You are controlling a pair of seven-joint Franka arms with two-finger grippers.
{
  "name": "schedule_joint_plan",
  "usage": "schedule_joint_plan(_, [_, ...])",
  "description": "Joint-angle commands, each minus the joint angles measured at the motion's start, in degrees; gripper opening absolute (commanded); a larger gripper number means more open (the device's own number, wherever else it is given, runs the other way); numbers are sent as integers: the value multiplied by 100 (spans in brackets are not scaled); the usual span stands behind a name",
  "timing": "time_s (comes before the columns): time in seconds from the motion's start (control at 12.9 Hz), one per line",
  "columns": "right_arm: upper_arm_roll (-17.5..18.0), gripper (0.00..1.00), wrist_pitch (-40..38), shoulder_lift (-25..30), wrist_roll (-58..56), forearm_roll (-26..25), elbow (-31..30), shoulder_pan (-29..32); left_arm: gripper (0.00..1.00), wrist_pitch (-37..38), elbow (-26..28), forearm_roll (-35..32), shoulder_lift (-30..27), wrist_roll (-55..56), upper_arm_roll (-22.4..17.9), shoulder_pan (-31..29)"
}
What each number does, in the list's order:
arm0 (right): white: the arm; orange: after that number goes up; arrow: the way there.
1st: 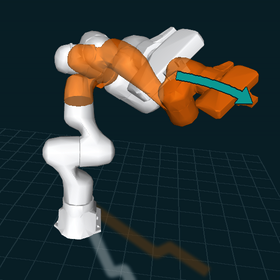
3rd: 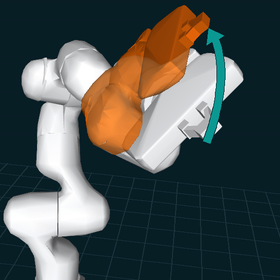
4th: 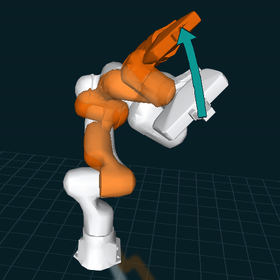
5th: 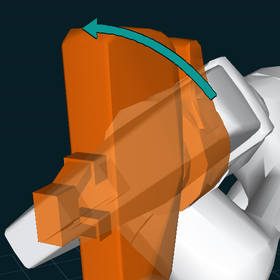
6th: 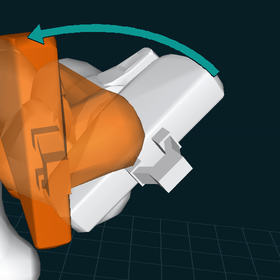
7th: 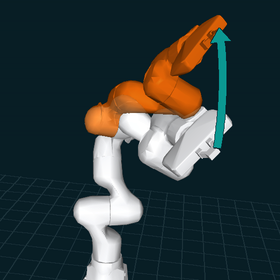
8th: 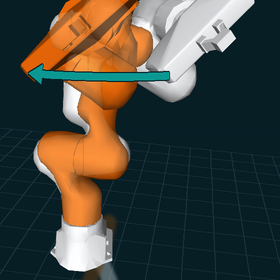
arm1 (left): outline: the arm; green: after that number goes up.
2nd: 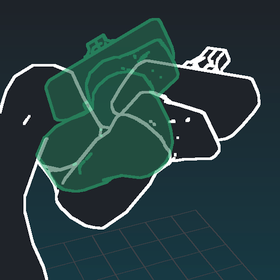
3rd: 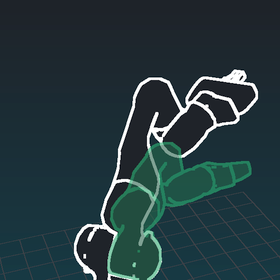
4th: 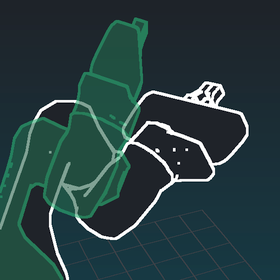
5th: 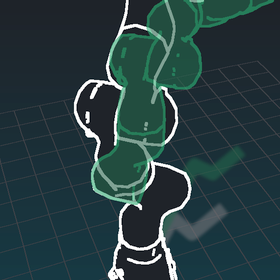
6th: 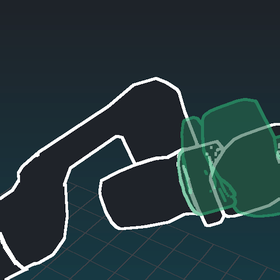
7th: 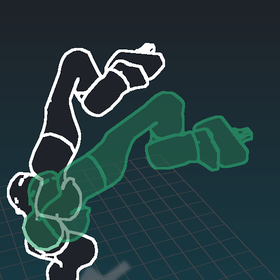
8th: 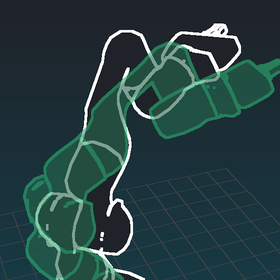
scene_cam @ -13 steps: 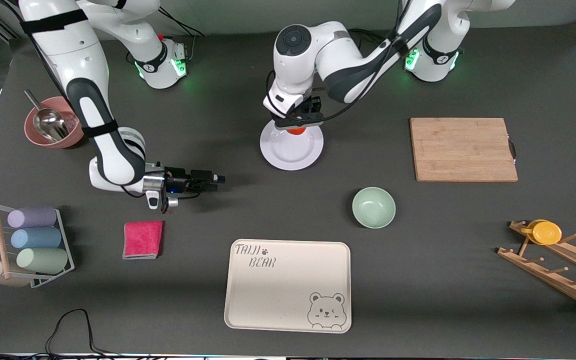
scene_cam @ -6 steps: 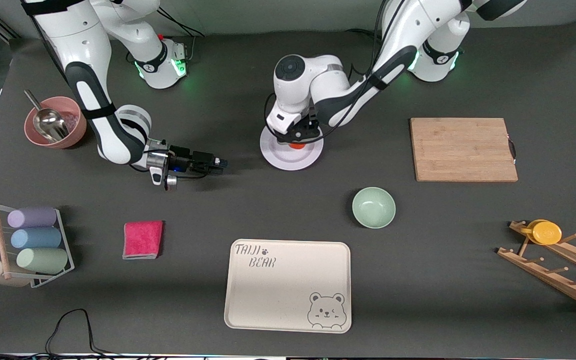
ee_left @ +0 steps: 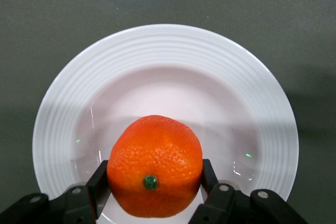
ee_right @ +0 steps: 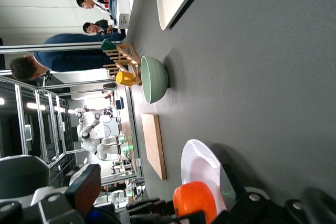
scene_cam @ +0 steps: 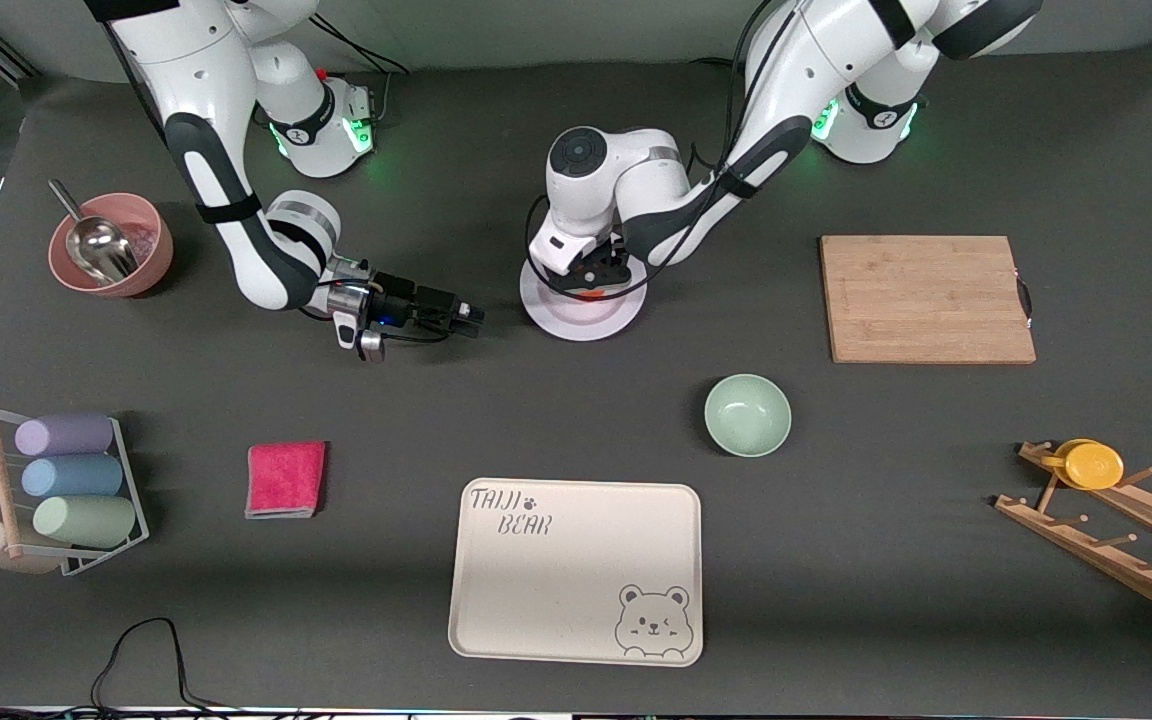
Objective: Place orange and plate with both arms
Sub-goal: 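Carry the orange onto the white plate and open the left gripper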
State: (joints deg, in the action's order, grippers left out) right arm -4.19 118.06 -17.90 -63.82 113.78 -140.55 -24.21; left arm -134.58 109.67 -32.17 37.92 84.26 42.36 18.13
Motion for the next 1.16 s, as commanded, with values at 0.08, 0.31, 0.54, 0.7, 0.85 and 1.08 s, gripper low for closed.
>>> schedule_joint_plan(0.08, [-21, 100, -11, -12, -184, 206, -96, -31, 100, 19, -86, -184, 41, 117, -105, 139])
schedule_joint_plan(0.31, [-21, 100, -64, 23, -516, 206, -192, -31, 100, 431, -148, -123, -178, 117, -61, 86])
schedule_joint_plan(0.54, [-12, 100, -336, -12, -544, 223, -403, -40, 100, 1212, -271, 358, -993, -57, 384, -289])
schedule_joint_plan(0.7, [6, 100, -546, -21, -553, 380, -578, -232, 100, 2150, -524, 955, -1426, -671, 1157, -1079])
schedule_joint_plan(0.85, [14, 100, -697, -134, -727, 600, -632, -435, 100, 3493, -1234, 1326, -1594, -1138, 1834, -1748])
schedule_joint_plan(1.08, [23, 100, -889, -459, -983, 786, -615, -629, 100, 5218, -2745, 1530, -1612, -1797, 2128, -2198])
